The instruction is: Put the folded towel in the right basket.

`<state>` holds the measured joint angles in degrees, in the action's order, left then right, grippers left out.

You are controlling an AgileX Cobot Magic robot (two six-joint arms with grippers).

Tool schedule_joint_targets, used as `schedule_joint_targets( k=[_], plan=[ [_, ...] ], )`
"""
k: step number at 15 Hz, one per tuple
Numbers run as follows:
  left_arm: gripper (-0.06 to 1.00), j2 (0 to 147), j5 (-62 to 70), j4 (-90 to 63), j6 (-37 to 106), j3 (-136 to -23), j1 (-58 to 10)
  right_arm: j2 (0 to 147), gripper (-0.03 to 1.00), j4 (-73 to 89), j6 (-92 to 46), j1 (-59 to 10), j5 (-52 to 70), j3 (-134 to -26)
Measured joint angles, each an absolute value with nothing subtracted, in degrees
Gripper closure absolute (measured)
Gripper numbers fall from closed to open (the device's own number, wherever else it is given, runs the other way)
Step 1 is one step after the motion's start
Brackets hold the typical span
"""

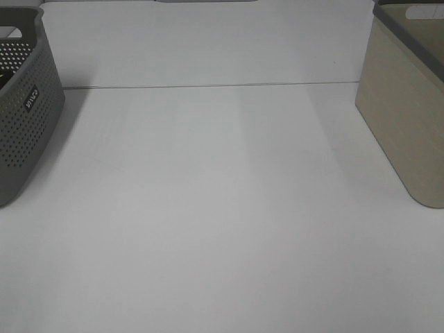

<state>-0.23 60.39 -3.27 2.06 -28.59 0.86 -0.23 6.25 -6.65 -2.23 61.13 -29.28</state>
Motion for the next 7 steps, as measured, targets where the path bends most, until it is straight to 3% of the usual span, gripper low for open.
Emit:
schedule_joint_targets(
  k=[7],
  plan=[
    [-0.02, -0.23, 60.39, -3.27, 2.06, -28.59, 0.86, -0.23, 0.33, 6.25, -6.65, -2.23, 61.13, -29.28]
  ],
)
